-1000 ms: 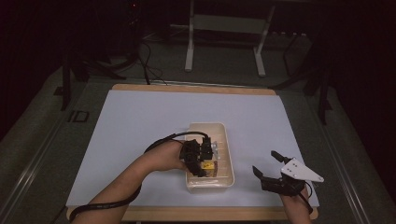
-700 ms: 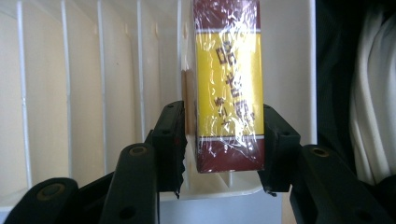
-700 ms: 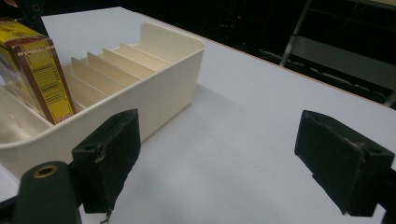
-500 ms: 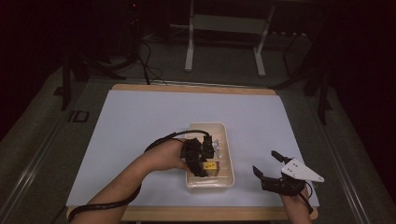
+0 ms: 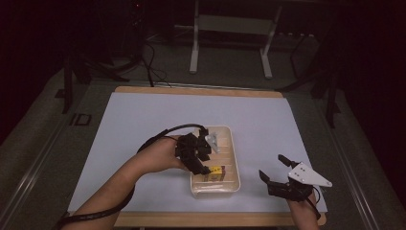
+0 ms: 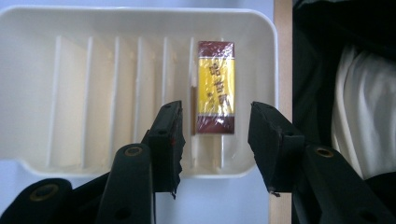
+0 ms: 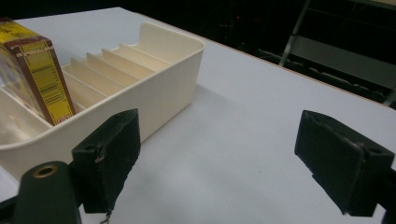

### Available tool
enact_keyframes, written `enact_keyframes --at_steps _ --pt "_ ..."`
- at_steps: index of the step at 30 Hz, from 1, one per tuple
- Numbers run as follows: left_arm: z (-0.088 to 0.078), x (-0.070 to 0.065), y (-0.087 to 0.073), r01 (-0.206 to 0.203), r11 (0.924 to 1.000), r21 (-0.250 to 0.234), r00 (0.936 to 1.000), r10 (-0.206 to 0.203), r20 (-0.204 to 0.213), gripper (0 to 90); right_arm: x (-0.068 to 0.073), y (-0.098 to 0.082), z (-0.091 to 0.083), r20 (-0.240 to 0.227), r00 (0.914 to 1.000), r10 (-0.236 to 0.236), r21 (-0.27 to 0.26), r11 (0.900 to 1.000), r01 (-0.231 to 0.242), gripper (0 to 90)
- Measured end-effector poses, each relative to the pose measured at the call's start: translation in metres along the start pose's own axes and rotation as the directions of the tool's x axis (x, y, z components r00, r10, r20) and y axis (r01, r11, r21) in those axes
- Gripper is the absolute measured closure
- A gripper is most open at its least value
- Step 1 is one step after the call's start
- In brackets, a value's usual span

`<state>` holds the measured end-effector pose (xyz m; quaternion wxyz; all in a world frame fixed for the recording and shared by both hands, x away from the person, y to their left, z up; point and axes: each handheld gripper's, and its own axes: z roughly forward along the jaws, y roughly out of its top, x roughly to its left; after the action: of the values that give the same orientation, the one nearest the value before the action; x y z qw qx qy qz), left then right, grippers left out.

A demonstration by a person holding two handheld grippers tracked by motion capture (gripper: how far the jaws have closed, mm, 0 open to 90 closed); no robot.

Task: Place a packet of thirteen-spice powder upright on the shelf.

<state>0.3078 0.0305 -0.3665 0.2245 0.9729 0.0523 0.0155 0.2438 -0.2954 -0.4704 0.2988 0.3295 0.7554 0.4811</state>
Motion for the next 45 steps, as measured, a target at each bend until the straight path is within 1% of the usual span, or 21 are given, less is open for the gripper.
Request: enact_keyframes --at_steps 4,6,10,13,15,16,17,18,19,20,22,27,28,31,32,38,39,40,41,42,45 --pt "-0.01 0.001 -0.011 0.043 0.9988 -0.021 0.9983 -0.044 -0.037 47.0 0.0 0.0 0.0 0.002 1.0 0.0 0.0 1.0 0.0 14.4" --pt "-0.013 0.001 -0.016 0.059 0.9979 -0.026 0.9947 -0.061 -0.083 37.1 0.0 0.0 0.0 0.002 1.0 -0.001 0.0 1.0 0.001 14.5" --pt "-0.018 0.007 -0.028 0.139 0.9871 -0.08 0.9848 -0.146 -0.094 21.6 0.0 0.0 0.0 0.001 1.0 -0.002 0.0 1.0 0.002 14.5" --pt "-0.021 0.009 -0.035 0.17 0.9804 -0.099 0.9808 -0.178 -0.078 6.7 0.0 0.0 0.0 0.001 1.0 0.002 0.001 1.0 -0.002 14.4" --pt "-0.025 0.013 -0.045 0.21 0.9691 -0.129 0.9692 -0.224 -0.103 2.7 0.0 0.0 0.0 0.002 1.0 0.002 0.002 1.0 -0.002 14.5" --pt "-0.028 0.015 -0.053 0.238 0.9577 -0.161 0.9583 -0.259 -0.121 1.2 0.0 0.0 0.0 0.002 1.0 0.001 0.002 1.0 -0.001 14.5" --pt "-0.03 0.016 -0.059 0.25 0.951 -0.182 0.9535 -0.274 -0.125 1.2 0.0 0.0 0.0 0.002 1.0 0.001 0.002 1.0 -0.001 14.5" --pt "-0.03 0.016 -0.059 0.25 0.951 -0.182 0.9535 -0.274 -0.125 1.2 0.0 0.0 0.0 0.002 1.0 0.001 0.002 1.0 -0.001 14.5" --pt "-0.033 0.016 -0.068 0.277 0.9353 -0.22 0.9394 -0.312 -0.142 1.2 0.0 0.0 0.0 0.003 1.0 0.001 0.001 1.0 -0.001 14.5" --pt "-0.035 0.016 -0.073 0.291 0.9277 -0.234 0.9317 -0.33 -0.151 1.1 0.0 0.0 0.0 0.003 1.0 -0.001 0.002 1.0 0.001 14.4" --pt "-0.036 0.015 -0.081 0.31 0.9147 -0.259 0.923 -0.355 -0.149 1.2 0.001 0.0 0.0 0.002 1.0 -0.002 0.004 1.0 0.002 14.5" --pt "-0.036 0.012 -0.093 0.318 0.907 -0.276 0.9068 -0.376 -0.191 1.2 0.001 0.0 0.001 0.003 1.0 -0.002 0.005 1.0 0.002 14.5" --pt "-0.036 0.012 -0.099 0.337 0.8967 -0.287 0.8923 -0.401 -0.207 1.2 0.001 0.0 0.001 0.003 1.0 -0.003 0.005 1.0 0.003 14.4" --pt "-0.036 0.012 -0.104 0.348 0.8904 -0.293 0.8844 -0.416 -0.212 1.2 0.001 0.0 0.001 0.003 1.0 -0.003 0.004 1.0 0.003 14.4" --pt "-0.035 0.01 -0.11 0.36 0.8838 -0.299 0.8736 -0.432 -0.224 1.2 0.001 0.0 0.002 0.003 1.0 -0.001 0.004 1.0 0.001 14.4" --pt "-0.031 0.005 -0.124 0.372 0.8754 -0.309 0.8593 -0.45 -0.242 1.2 0.001 0.0 0.002 0.0 1.0 0.002 0.008 1.0 -0.002 14.4" --pt "-0.03 0.003 -0.128 0.382 0.8667 -0.321 0.8563 -0.462 -0.23 1.2 0.001 0.0 0.002 0.0 1.0 0.001 0.006 1.0 -0.001 14.4" --pt "-0.028 0.001 -0.133 0.394 0.8518 -0.345 0.846 -0.483 -0.226 1.2 0.001 0.0 0.002 0.002 1.0 0.007 0.006 1.0 -0.007 14.4" --pt "-0.028 0.001 -0.133 0.394 0.8518 -0.345 0.846 -0.483 -0.226 1.2 0.001 0.0 0.003 0.002 1.0 0.007 0.005 1.0 -0.007 14.4" --pt "-0.024 -0.001 -0.14 0.417 0.8313 -0.367 0.8263 -0.515 -0.228 1.2 0.001 0.0 0.002 0.002 1.0 0.003 0.005 1.0 -0.003 14.4" --pt "-0.02 -0.001 -0.149 0.444 0.8094 -0.384 0.8179 -0.541 -0.195 1.2 0.002 0.0 0.003 0.001 1.0 -0.001 0.006 1.0 0.0 14.4"
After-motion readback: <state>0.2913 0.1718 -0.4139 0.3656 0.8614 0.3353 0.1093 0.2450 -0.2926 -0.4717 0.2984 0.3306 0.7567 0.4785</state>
